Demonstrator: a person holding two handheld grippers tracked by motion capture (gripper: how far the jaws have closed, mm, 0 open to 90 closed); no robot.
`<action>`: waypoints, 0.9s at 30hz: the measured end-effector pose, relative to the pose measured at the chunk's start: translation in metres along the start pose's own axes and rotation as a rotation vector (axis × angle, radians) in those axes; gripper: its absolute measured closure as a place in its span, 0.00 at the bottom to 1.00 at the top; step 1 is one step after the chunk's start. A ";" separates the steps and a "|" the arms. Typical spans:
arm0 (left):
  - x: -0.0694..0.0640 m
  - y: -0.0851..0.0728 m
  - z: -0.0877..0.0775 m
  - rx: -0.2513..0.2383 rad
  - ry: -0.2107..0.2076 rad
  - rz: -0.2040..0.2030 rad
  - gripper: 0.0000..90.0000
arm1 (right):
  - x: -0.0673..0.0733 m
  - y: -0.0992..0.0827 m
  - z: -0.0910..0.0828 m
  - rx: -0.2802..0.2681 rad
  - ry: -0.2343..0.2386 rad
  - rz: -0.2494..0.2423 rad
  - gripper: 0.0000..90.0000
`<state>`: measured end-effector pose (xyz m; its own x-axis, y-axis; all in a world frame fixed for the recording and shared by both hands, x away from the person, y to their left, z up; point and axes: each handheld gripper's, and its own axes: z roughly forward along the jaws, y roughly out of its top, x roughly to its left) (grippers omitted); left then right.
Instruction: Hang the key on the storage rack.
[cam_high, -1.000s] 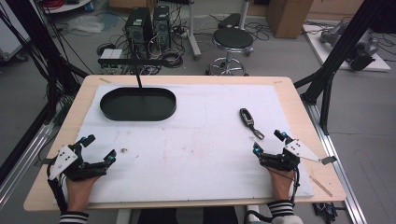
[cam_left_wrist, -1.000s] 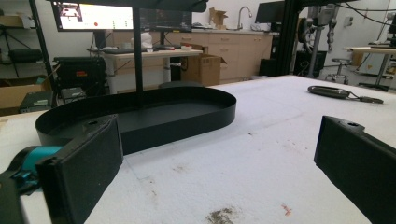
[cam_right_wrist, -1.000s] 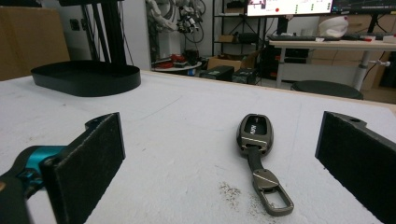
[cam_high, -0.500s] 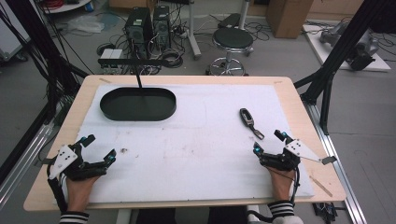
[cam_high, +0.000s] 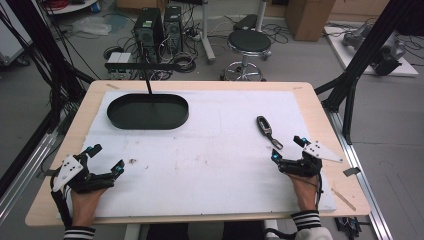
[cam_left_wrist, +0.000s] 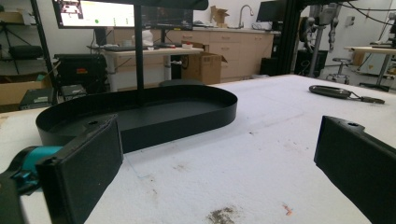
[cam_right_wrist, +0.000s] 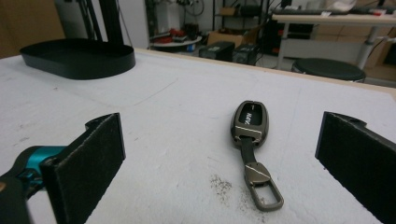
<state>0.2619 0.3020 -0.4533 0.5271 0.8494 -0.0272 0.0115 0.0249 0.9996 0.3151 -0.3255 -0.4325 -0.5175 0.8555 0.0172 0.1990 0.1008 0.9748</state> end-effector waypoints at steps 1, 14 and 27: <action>0.000 0.000 0.000 0.001 0.000 0.002 0.02 | -0.001 0.005 0.002 0.029 0.005 -0.002 0.00; 0.000 0.000 0.000 0.000 -0.002 0.003 0.02 | -0.021 0.071 0.039 0.310 0.102 -0.070 0.00; 0.000 0.000 0.000 0.004 -0.001 0.008 0.02 | -0.033 0.094 0.072 0.560 0.109 -0.152 0.00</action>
<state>0.2620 0.3016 -0.4533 0.5277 0.8492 -0.0196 0.0110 0.0162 0.9998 0.4111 -0.3079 -0.3572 -0.6511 0.7565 -0.0615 0.5100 0.4962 0.7027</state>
